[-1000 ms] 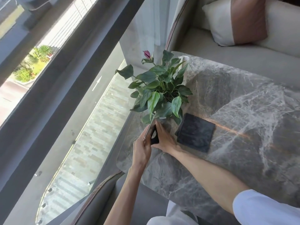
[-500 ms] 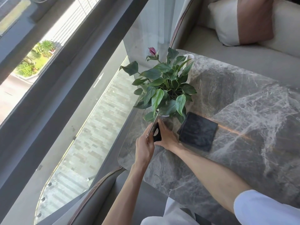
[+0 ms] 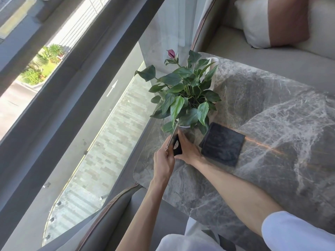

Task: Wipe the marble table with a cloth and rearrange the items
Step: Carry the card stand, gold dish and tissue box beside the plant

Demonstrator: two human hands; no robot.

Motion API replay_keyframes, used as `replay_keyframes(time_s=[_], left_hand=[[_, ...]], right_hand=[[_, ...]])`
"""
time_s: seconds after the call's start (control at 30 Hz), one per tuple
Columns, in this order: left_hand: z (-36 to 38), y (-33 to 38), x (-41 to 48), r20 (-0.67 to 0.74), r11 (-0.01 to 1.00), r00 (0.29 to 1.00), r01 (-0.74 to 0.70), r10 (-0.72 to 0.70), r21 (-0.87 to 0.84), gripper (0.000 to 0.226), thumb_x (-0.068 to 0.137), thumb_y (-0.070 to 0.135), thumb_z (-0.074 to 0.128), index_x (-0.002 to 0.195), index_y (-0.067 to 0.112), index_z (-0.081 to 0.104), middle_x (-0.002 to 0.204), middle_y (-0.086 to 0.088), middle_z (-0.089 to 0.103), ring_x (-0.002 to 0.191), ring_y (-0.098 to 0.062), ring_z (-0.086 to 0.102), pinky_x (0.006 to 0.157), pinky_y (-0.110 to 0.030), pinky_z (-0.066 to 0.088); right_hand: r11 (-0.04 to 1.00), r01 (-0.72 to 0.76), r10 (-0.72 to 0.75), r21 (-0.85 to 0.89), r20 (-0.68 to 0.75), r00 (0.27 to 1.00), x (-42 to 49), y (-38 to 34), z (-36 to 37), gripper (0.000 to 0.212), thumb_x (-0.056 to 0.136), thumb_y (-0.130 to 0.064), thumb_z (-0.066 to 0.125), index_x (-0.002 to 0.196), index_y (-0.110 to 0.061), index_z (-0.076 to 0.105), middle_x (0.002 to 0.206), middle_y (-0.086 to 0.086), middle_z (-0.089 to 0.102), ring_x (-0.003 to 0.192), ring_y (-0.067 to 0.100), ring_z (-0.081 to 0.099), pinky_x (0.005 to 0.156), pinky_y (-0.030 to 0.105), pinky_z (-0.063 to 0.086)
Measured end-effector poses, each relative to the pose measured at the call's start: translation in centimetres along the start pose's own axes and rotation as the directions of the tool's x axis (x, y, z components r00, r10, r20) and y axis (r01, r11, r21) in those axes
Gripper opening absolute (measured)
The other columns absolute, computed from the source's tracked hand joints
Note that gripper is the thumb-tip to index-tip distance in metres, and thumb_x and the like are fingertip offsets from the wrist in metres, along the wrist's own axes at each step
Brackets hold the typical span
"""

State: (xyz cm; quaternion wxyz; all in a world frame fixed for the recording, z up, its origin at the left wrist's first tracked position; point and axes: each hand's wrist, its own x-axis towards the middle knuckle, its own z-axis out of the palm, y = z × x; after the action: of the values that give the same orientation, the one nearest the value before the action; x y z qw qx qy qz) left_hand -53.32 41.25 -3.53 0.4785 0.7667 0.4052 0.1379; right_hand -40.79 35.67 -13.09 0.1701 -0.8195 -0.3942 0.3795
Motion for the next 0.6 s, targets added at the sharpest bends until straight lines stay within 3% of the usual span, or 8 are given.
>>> replay_keyframes(time_s=[0.1, 0.2, 0.23, 0.3, 0.37, 0.4, 0.5, 0.6], left_hand=[[0.1, 0.3, -0.1, 0.008, 0.999, 0.999, 0.035, -0.035, -0.021, 0.036, 0.103, 0.013, 0.039, 0.129, 0.022, 0.062, 0.110, 0.013, 0.071, 0.100, 0.004, 0.066, 0.081, -0.016, 0.052], [-0.2, 0.6, -0.2, 0.033, 0.992, 0.993, 0.117, -0.116, -0.050, 0.033, 0.099, 0.011, 0.047, 0.127, 0.020, 0.061, 0.100, 0.022, 0.066, 0.091, 0.020, 0.059, 0.075, -0.005, 0.044], [-0.3, 0.7, -0.5, 0.051, 0.987, 0.987, 0.155, -0.153, -0.037, 0.032, 0.095, 0.010, 0.052, 0.125, 0.019, 0.060, 0.096, 0.026, 0.063, 0.088, 0.020, 0.057, 0.074, -0.008, 0.043], [-0.3, 0.2, -1.1, 0.104, 0.966, 0.961, 0.251, -0.256, 0.061, 0.036, 0.088, 0.006, 0.056, 0.121, 0.016, 0.050, 0.096, 0.019, 0.061, 0.091, 0.005, 0.060, 0.075, -0.024, 0.043], [0.1, -0.2, -1.8, 0.156, 0.893, 0.898, 0.362, -0.411, 0.266, 0.039, 0.084, 0.008, 0.053, 0.121, 0.012, 0.042, 0.109, -0.004, 0.062, 0.101, -0.027, 0.061, 0.078, -0.039, 0.046], [0.5, -0.1, -2.1, 0.179, 0.835, 0.856, 0.394, -0.486, 0.383, 0.041, 0.084, 0.012, 0.052, 0.124, 0.011, 0.041, 0.116, -0.012, 0.061, 0.107, -0.035, 0.059, 0.083, -0.042, 0.048], [2.6, 1.9, -3.5, 0.276, 0.748, 0.789, 0.315, -0.548, 0.585, 0.044, 0.089, 0.022, 0.049, 0.132, 0.012, 0.046, 0.126, -0.016, 0.060, 0.117, -0.037, 0.057, 0.093, -0.043, 0.048], [6.1, 4.9, -5.5, 0.351, 0.755, 0.801, 0.182, -0.485, 0.630, 0.042, 0.092, 0.025, 0.044, 0.132, 0.016, 0.051, 0.130, -0.012, 0.060, 0.119, -0.036, 0.057, 0.096, -0.042, 0.047]], right_hand=[[1.000, -0.003, 0.004, -0.024, 0.016, 1.000, 0.3, 0.1, 0.3, 0.134, 0.064, -0.036, 0.085, 0.151, -0.026, -0.017, 0.164, -0.001, 0.002, 0.149, 0.020, 0.018, 0.110, 0.046, 0.039], [1.000, -0.021, 0.021, -0.021, 0.039, 0.999, 0.0, 0.2, 0.4, 0.140, 0.063, -0.036, 0.085, 0.149, -0.024, -0.025, 0.164, 0.001, -0.009, 0.151, 0.021, 0.006, 0.116, 0.044, 0.032], [0.999, -0.032, 0.032, -0.010, 0.050, 0.998, -0.5, 0.4, 0.2, 0.140, 0.065, -0.036, 0.084, 0.148, -0.023, -0.027, 0.163, 0.001, -0.013, 0.151, 0.021, 0.002, 0.118, 0.043, 0.028], [1.000, -0.019, 0.019, 0.013, 0.058, 0.998, -2.1, 1.0, -0.6, 0.130, 0.073, -0.040, 0.080, 0.150, -0.020, -0.023, 0.163, 0.003, -0.013, 0.151, 0.019, -0.003, 0.122, 0.043, 0.019], [0.999, 0.017, -0.017, 0.042, -0.005, 1.000, -4.5, 1.6, -1.7, 0.107, 0.081, -0.048, 0.071, 0.155, -0.023, -0.003, 0.164, 0.001, 0.005, 0.150, 0.018, 0.011, 0.119, 0.045, 0.026], [0.998, 0.009, -0.006, 0.057, -0.037, 0.999, -6.1, 1.9, -2.6, 0.090, 0.084, -0.051, 0.065, 0.154, -0.027, 0.014, 0.162, -0.001, 0.020, 0.147, 0.018, 0.025, 0.114, 0.045, 0.034], [0.998, -0.053, 0.054, 0.016, -0.112, 0.992, -11.4, 3.9, -5.0, 0.046, 0.090, -0.059, 0.050, 0.127, -0.033, 0.058, 0.132, -0.006, 0.062, 0.120, 0.018, 0.058, 0.093, 0.038, 0.050], [0.990, -0.140, 0.142, 0.027, -0.150, 0.978, -17.5, 7.1, -6.9, 0.040, 0.088, -0.062, 0.047, 0.093, -0.028, 0.068, 0.095, -0.009, 0.073, 0.091, 0.015, 0.068, 0.074, 0.034, 0.053]])
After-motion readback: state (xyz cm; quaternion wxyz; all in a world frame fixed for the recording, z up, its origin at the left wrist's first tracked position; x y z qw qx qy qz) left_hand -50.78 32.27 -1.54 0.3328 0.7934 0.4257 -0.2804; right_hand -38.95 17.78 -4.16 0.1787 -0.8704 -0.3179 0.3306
